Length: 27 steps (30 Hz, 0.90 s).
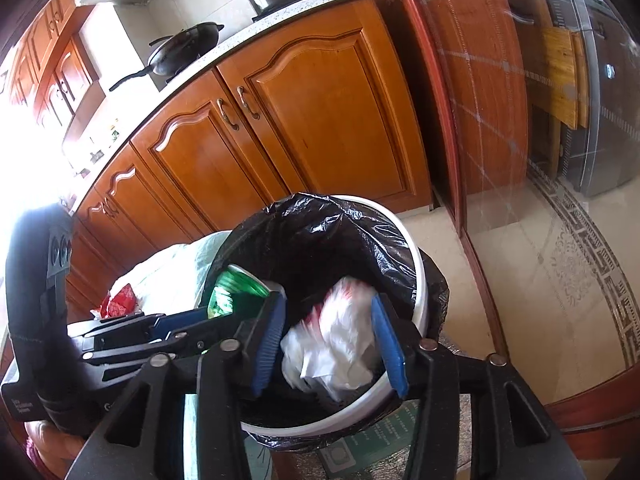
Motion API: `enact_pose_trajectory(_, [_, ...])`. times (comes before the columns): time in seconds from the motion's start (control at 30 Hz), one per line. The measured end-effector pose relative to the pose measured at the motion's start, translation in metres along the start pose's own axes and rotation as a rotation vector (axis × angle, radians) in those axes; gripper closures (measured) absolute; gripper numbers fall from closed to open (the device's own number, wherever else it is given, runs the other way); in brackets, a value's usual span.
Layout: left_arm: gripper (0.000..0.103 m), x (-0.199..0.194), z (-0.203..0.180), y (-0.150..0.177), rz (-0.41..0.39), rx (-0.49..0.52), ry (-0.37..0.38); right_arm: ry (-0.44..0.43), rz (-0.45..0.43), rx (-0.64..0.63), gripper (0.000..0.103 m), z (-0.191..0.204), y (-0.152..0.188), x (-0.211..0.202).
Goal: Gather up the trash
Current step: 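Open the left tool to drop the can while the right tool drops the bag, then grasp the yellow snack bag with the right tool while the left tool grasps the green spouted pouch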
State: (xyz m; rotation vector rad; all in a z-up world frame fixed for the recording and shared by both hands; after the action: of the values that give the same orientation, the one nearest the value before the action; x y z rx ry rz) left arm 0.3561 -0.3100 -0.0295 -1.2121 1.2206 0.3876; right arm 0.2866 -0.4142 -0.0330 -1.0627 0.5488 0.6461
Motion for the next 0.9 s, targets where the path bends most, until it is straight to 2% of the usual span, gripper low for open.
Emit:
enact_pose_trajectory(0.2, [0.076, -0.023, 0.014, 0.015, -0.046, -0.051, 0.019, -0.013, -0.023, 0.013, 0.052, 0.004, 0.002, -0.01])
enact_pose_trajectory(0.43, [0.072, -0.065, 0.042, 0.05, -0.126, -0.135, 0.009, -0.043, -0.04, 0.015, 0.048, 0.023, 0.017, -0.023])
enact_pose_trajectory(0.67, [0.072, -0.104, 0.079, 0.092, -0.191, -0.213, -0.034, -0.101, -0.035, 0.017, 0.047, 0.053, 0.043, -0.032])
enact_pose_trajectory(0.9, [0.072, -0.133, 0.113, 0.135, -0.215, -0.289, -0.064, -0.168, -0.014, -0.018, 0.046, 0.094, 0.066, -0.036])
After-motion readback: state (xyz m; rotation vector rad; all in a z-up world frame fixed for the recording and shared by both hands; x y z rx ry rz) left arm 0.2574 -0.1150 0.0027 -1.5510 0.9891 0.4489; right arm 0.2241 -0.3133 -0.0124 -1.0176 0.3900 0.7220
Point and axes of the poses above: each gripper's, at about its wrist camera, not at the fingertips, and x roughly the way its jaws point, z to its left, y to its underside, the point moved 5 cm from there along x, roughly the way its jaws point, and after that the axes turned 5 degrees about z, right-handed, at the moved point
